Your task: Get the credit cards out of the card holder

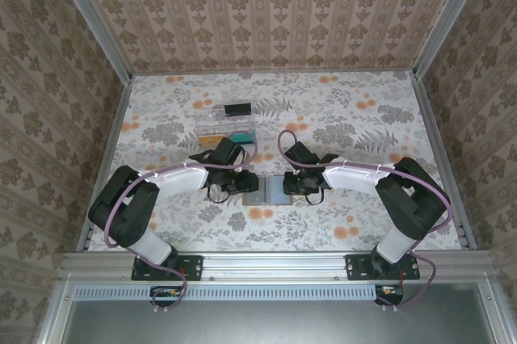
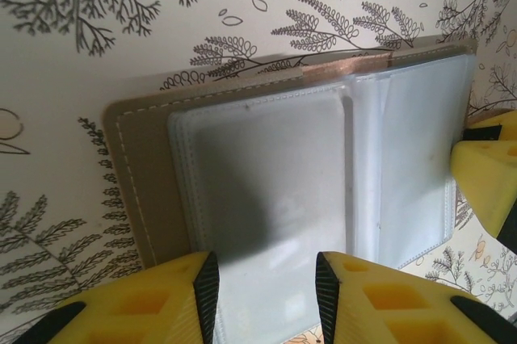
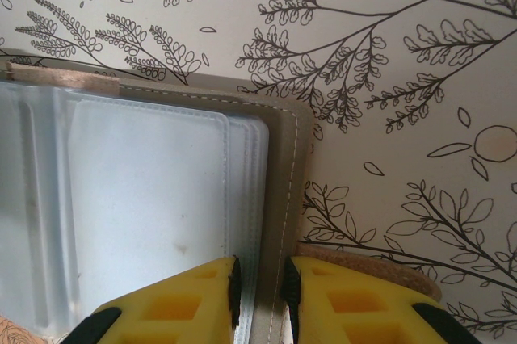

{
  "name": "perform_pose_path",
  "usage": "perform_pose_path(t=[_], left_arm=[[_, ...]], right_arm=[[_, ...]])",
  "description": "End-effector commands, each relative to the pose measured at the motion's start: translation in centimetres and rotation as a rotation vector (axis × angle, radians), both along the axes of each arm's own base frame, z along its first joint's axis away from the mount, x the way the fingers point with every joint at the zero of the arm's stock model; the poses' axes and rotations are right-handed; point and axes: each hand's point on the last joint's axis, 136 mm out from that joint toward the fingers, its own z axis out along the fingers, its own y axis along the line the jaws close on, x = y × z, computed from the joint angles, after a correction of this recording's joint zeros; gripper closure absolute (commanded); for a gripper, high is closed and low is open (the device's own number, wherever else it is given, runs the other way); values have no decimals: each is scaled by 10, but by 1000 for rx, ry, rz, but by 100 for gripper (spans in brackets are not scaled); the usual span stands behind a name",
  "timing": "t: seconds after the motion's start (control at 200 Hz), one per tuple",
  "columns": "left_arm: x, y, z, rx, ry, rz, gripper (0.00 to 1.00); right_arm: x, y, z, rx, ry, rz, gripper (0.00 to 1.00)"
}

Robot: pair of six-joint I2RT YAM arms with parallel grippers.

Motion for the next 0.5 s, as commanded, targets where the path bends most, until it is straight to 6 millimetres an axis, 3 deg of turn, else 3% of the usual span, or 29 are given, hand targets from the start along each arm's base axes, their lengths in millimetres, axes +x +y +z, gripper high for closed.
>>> perform_pose_path(t=[0.0, 0.495], left_arm=[[-3, 4, 3, 18, -16, -10, 60], [-10, 0, -15, 24, 56, -32, 61]], right_arm=[[-10, -1, -19, -22, 54, 3, 74], [-10, -1, -18, -20, 55, 3, 74]])
